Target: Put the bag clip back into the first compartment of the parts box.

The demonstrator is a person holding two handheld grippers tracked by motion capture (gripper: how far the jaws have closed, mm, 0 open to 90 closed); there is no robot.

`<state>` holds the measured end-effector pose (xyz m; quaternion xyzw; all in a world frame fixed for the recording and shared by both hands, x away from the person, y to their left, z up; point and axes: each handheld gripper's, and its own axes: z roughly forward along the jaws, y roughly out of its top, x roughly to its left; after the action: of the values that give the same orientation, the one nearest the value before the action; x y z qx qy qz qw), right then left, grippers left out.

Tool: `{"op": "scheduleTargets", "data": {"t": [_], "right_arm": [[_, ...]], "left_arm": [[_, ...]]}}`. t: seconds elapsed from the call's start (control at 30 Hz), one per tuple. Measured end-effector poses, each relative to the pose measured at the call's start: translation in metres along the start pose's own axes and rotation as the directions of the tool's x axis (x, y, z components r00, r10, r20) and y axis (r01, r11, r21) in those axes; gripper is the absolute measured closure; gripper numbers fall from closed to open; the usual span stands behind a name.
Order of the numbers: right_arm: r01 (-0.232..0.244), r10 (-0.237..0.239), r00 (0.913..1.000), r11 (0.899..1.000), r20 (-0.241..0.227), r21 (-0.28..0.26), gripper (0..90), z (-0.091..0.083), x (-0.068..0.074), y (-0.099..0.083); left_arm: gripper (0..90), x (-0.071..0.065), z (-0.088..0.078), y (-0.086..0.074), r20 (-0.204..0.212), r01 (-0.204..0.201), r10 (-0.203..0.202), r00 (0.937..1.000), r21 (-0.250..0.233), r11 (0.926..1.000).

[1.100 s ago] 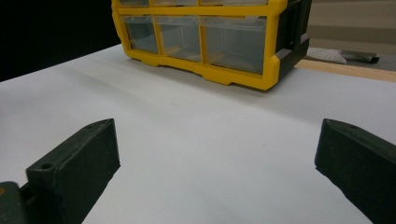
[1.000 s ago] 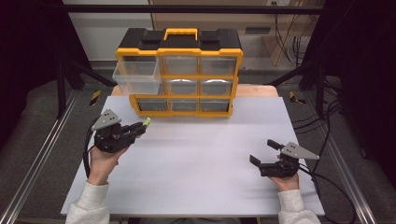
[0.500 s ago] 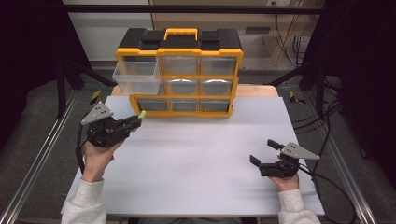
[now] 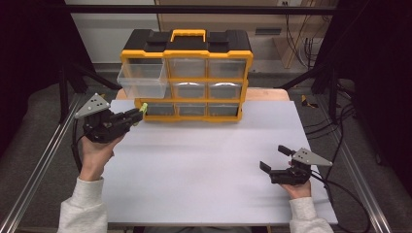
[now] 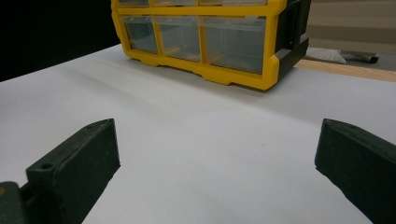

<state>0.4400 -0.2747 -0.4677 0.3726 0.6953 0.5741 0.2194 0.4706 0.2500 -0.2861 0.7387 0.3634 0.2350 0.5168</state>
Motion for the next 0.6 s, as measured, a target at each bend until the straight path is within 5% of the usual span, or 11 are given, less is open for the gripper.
{"op": "scheduleTargets", "data": {"t": [0.6], "right_arm": [[0.003, -0.003, 1.0000, 1.000, 0.001, -0.004, 0.4, 0.000, 0.000, 0.000]], "left_arm": [[77.1, -0.002, -0.004, 0.031, -0.008, -0.024, 0.024, 0.9997, -0.022, 0.9995]]}}
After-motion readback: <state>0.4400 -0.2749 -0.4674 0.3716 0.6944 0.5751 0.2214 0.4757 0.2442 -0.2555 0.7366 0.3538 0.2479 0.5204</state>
